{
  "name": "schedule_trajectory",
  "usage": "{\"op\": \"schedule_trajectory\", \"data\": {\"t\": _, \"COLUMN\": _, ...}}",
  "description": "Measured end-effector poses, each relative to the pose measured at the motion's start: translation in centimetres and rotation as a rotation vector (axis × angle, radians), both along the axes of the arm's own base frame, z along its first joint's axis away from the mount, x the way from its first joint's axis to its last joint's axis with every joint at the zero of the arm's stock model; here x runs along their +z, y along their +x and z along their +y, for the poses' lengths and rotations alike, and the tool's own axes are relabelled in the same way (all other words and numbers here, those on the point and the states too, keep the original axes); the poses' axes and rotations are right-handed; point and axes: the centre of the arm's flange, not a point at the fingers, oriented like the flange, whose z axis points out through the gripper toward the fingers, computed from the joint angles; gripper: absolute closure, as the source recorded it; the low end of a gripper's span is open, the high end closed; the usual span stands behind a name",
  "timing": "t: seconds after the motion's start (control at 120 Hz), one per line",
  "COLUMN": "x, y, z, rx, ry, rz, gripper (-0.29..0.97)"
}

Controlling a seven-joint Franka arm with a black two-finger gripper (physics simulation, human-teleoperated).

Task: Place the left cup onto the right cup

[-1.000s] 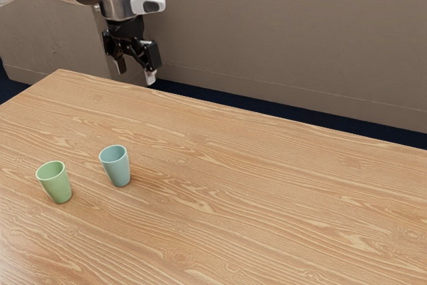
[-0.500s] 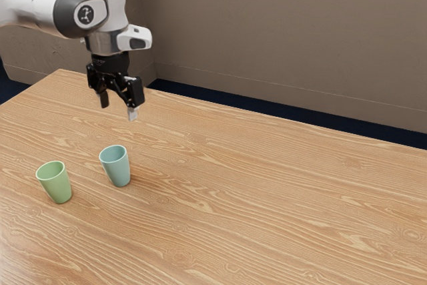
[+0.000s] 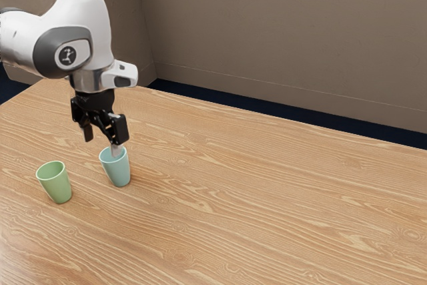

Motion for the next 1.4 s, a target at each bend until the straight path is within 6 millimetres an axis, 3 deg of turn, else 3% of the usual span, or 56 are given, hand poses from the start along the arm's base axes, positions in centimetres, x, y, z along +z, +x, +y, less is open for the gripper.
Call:
{"op": "schedule_trajectory", "data": {"t": 0.633, "x": -8.2, "y": -1.5, "z": -0.2, "rx": 0.013, "ry": -0.001, "rz": -0.001, "gripper": 0.00}}
{"op": "schedule_trajectory", "data": {"t": 0.942, "x": -10.9, "y": -2.0, "z": 0.2, "rx": 0.035, "ry": -0.003, "rz": -0.011, "gripper": 0.00}}
{"op": "schedule_trajectory", "data": {"t": 1.4, "x": -11.6, "y": -1.9, "z": 7.8, "rx": 0.156, "ry": -0.047, "rz": -0.025, "gripper": 0.00}}
